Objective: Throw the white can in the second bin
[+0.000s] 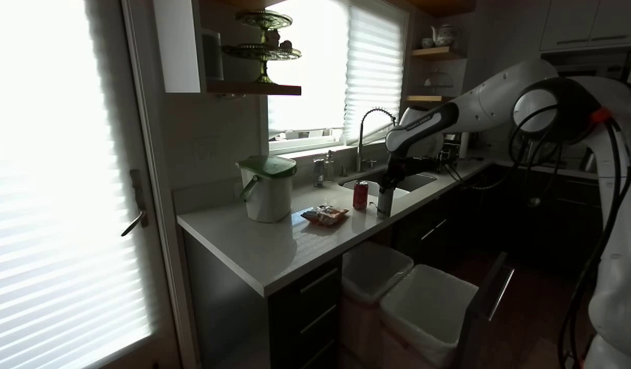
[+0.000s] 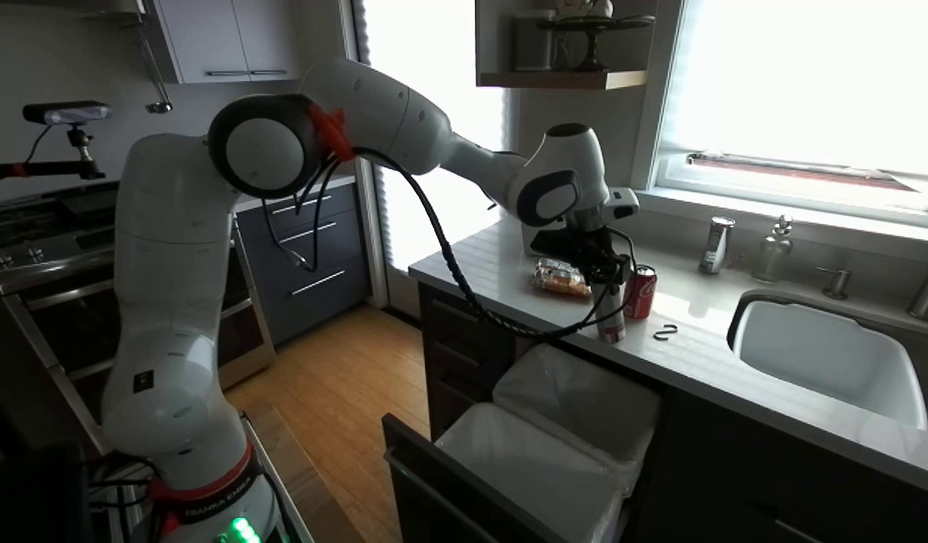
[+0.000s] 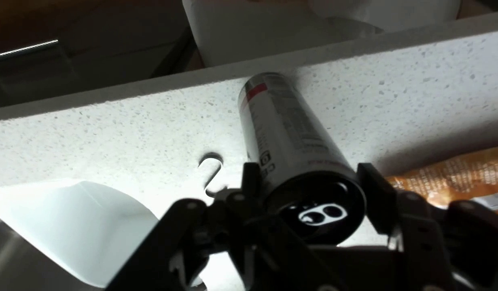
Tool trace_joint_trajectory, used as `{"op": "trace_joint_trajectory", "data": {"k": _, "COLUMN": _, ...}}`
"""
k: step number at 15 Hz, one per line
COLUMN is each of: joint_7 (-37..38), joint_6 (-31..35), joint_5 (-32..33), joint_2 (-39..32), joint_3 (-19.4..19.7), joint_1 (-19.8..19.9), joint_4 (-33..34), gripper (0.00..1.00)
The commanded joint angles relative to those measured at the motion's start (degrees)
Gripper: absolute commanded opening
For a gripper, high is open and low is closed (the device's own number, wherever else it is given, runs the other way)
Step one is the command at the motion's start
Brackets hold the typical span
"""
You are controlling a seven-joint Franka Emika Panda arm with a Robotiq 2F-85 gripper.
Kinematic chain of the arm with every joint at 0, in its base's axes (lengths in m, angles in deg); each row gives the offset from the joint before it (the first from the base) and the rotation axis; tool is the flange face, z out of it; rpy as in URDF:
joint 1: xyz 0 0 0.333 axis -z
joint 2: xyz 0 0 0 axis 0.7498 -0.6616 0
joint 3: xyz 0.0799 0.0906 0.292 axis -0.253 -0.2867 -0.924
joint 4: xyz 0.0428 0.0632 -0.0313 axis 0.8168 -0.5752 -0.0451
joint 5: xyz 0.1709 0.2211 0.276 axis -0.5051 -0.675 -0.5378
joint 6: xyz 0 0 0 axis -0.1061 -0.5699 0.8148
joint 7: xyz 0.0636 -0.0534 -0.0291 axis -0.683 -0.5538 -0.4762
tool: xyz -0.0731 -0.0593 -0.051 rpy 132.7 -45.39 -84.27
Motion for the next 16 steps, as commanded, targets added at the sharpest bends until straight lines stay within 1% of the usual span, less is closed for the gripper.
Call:
{"op": "trace_joint_trajectory", "data": {"k": 1, "joint_7": -4.72, "joint_6": 1.20, "joint_5": -3.81, "joint_2": 5.30, "joint_3": -1.21, "joint_1": 1.77, "joint_4": -8.42, "gripper": 0.38}}
{"op": "trace_joint_trajectory", "data": {"k": 4, "joint_7": -4.00, "joint_6": -0.65, "joint_5": -4.04, "joint_2": 9.94, "joint_3": 0.06, "joint_1": 1.67, "joint_4": -12.77, "gripper": 0.38}}
{"op": "trace_joint_trajectory", "data": {"k": 7, "joint_7": -3.77, "joint_6": -0.87, "joint_5": -3.44, "joint_2": 13.01, "joint_3": 1.08, "joint_1": 1.35, "joint_4": -16.31, "gripper": 0.38}}
{"op": "trace_joint_trajectory", "data": {"k": 8, "joint_7": -4.88, "joint_6": -1.36, "joint_5": -4.31, "joint_2": 13.68, "joint_3": 1.17, "joint_1": 1.38, "joint_4": -17.02, "gripper": 0.38}}
{"op": "trace_joint_trajectory", "data": {"k": 10, "joint_7": -8.14, "joint_6": -1.25, "joint_5": -6.44, "joint_2": 13.15, "joint_3": 1.29, "joint_1": 1.41, "joint_4": -17.22, "gripper": 0.38}}
{"op": "trace_joint_trajectory", "data": {"k": 11, "joint_7": -12.19, "joint_6": -0.22, "joint_5": -8.00, "joint_2": 12.25, "joint_3": 1.19, "joint_1": 1.56, "joint_4": -17.10, "gripper": 0.38}}
{"op": "trace_joint_trajectory", "data": {"k": 16, "joint_7": -24.30, "joint_6": 0.03, "joint_5": -14.40, "joint_2": 8.44, "joint_3": 1.04, "joint_1": 2.58, "joint_4": -17.41, "gripper": 0.38}}
